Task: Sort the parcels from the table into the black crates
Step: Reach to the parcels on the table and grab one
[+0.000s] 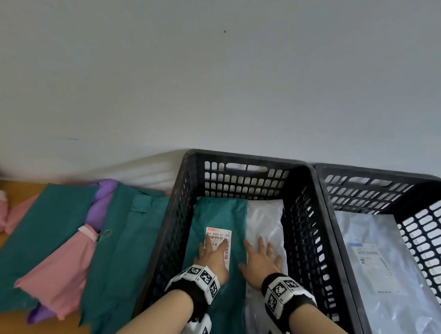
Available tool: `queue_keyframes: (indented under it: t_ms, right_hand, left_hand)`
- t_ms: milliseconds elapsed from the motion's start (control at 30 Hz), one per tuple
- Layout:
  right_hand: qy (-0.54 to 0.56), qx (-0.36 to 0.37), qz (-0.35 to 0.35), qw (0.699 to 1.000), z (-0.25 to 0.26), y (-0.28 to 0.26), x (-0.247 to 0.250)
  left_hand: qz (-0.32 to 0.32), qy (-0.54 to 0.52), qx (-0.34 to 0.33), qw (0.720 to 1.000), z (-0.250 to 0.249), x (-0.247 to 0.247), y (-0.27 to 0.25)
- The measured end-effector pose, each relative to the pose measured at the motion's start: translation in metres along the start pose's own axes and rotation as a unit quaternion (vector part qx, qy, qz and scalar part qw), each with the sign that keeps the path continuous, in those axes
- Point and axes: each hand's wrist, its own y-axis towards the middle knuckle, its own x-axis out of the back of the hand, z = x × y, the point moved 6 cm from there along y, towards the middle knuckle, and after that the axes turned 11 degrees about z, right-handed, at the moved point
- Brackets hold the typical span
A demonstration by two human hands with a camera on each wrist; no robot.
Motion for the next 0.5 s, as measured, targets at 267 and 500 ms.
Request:
queue_keyframes:
  t_ms: [267, 500]
  right_hand:
    - [0.130, 0.083, -0.052, 0.987, 0.011, -0.034, 0.042]
    - [0.154, 0.176, -0.142, 0.962, 0.024, -0.093, 0.078]
  left_hand:
    - [-0.096, -0.068, -0.043, 0.992, -0.023, 0.043, -0.060]
    - [-0.175, -0.104, -0.102, 0.974, -0.029, 0.062, -0.123]
